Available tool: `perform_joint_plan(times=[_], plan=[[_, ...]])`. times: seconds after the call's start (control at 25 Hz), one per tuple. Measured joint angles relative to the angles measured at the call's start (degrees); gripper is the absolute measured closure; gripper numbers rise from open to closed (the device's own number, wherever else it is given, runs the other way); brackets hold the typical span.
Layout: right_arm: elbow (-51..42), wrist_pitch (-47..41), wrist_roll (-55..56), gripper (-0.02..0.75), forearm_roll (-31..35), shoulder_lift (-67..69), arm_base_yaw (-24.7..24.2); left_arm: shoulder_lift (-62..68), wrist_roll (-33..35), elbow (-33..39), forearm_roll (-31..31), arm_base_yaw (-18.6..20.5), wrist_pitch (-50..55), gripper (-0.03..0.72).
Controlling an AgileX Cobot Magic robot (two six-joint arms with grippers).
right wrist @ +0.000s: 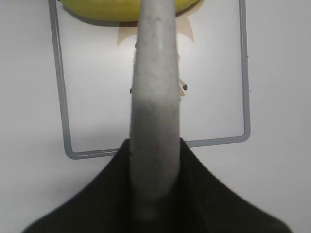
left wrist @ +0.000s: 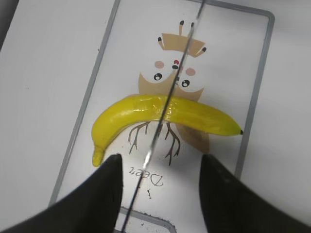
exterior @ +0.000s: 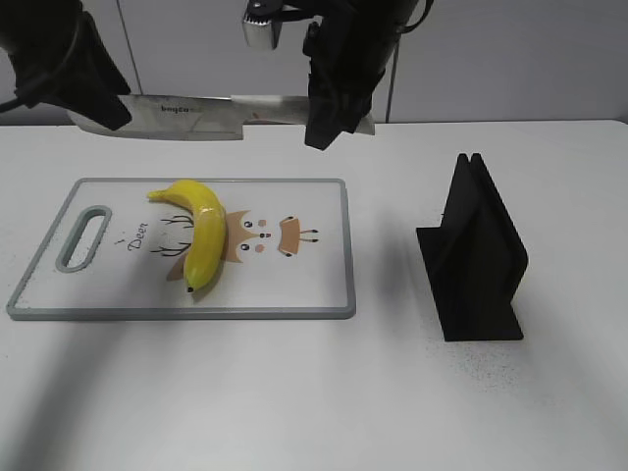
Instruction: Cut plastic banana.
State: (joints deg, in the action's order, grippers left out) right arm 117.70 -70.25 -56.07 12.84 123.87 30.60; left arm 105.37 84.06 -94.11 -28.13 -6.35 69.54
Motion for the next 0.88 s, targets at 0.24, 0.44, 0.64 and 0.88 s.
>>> perform_joint_plan(times=[0.24,0.44,0.64,0.88], plan=[[0.00,0.00,-0.12,0.575,0.27,0.00,0.00,1.45,0.00,0.00,0.12,0.00,-0.06,0.348],[0.00,-0.10,-0.55,0.575,0.29,0.00,0.00,1.51,0.06,0.00,0.17,0.00,-0.24,0.512],[0.02,-0.10,-1.43,0.575,0.06,0.00,0.00,1.51,1.25,0.00,0.56,-0.05,0.86,0.647],[0.02,-0.10,-1.66,0.575,0.01,0.10,0.00,1.71,1.56,0.00,0.89,-0.11,1.08,0.655]])
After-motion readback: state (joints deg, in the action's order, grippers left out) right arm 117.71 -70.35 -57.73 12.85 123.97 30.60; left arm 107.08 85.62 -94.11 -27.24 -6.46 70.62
